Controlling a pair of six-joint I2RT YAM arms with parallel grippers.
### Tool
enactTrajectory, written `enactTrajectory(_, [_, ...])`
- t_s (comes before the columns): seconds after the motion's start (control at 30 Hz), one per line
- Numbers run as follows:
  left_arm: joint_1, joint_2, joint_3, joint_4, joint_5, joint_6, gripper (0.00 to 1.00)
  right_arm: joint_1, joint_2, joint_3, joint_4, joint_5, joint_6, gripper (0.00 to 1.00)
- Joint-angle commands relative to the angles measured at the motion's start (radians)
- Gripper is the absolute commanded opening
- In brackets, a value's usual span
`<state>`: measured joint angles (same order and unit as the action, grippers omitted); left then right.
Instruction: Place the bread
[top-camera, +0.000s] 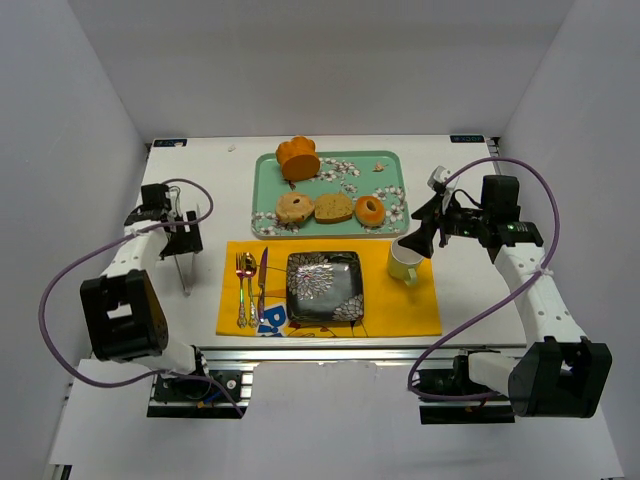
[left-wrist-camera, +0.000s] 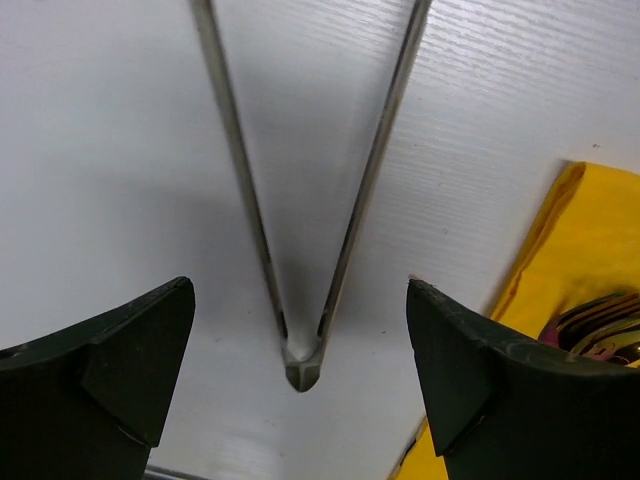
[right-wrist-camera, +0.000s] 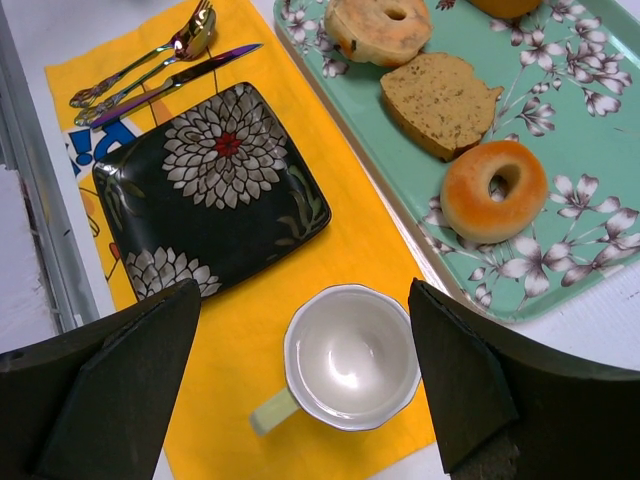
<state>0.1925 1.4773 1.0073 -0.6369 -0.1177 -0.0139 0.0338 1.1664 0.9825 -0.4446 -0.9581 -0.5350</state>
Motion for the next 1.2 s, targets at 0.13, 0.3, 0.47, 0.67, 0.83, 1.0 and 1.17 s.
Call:
enactTrajectory(0.13, [0.016, 0.074, 0.001, 0.052, 0.102, 0.049, 0.96, -0.002, 0.009, 0.008, 0.023, 0.013, -0.017, 0.89])
enactTrajectory(0.3, [0.054, 0.136, 0.007, 0.069, 0.115, 0.065, 0.96, -0.003, 0.006, 0.007, 0.018, 0.013, -0.013, 0.89])
enactTrajectory(0.47, [0.076, 0.216, 0.014, 0.094, 0.196, 0.074, 0.93, -0.003, -0.001, 0.01, 0.011, 0.03, -0.016, 0.89])
enactTrajectory(0.67, [0.076, 0.27, 0.002, 0.138, 0.254, 0.043, 0.81, -0.003, -0.007, 0.016, 0.006, 0.036, -0.011, 0.89])
enactTrajectory(0.83, [0.076, 0.245, -0.041, 0.196, 0.239, -0.004, 0.71, -0.003, -0.017, 0.015, 0.001, 0.047, -0.01, 0.89])
enactTrajectory(1.0, [0.074, 0.18, -0.065, 0.236, 0.254, -0.014, 0.42, -0.003, -0.027, 0.012, -0.003, 0.051, -0.01, 0.89])
enactTrajectory(1.17, [0.073, 0.054, -0.101, 0.296, 0.352, -0.047, 0.24, -0.003, -0.031, 0.013, -0.003, 0.045, -0.006, 0.89])
